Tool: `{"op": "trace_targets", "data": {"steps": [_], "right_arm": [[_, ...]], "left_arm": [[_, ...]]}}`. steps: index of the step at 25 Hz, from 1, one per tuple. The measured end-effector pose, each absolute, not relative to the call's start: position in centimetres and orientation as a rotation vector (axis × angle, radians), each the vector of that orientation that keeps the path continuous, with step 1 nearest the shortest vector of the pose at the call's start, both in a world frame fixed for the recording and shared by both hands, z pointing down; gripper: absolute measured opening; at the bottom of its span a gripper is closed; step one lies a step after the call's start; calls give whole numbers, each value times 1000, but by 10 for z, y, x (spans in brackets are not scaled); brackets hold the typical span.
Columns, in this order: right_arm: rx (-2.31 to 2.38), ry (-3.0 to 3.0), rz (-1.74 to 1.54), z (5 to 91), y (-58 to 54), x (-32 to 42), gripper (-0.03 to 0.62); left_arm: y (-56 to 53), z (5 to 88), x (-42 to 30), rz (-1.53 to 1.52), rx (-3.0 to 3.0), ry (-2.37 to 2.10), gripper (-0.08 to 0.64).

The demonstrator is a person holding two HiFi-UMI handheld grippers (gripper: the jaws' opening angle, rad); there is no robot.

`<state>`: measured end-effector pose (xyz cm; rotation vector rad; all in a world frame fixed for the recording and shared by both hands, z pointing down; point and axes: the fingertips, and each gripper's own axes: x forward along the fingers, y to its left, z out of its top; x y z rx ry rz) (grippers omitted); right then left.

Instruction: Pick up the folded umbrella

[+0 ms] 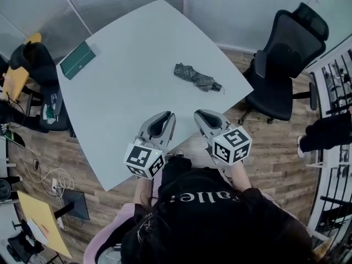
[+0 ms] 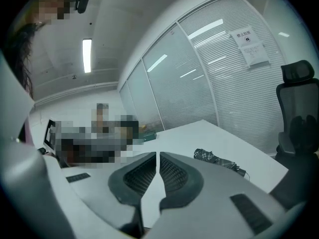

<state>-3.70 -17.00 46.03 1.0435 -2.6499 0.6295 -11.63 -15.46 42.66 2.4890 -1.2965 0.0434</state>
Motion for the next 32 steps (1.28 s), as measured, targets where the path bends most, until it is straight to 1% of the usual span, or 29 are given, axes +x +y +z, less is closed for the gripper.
{"op": "trace_targets", "data": {"steps": [6,16,28,29,30,32], "right_arm": [[1044,-2619,620,467,-194,-47,32],[987,-2591,626,478,-218,-37,32],[763,-2505,538,539,-310,-25,35],[749,-2484,521,549,-322,-24,39],[735,-2461,504,559,-333,-23,61],[703,-2411,471,582,-356,-22,125]], "left_arm": [[-177,433,-125,35,2483,-1275,57],[-195,440,-119,35,2438,-1305,57],[-222,442,-121,4,2275,-1538,57],[-223,442,-120,3,2263,-1555,57],[-224,442,-119,2,2252,-1571,57],[-225,442,-117,3,2233,-1601,57]]}}
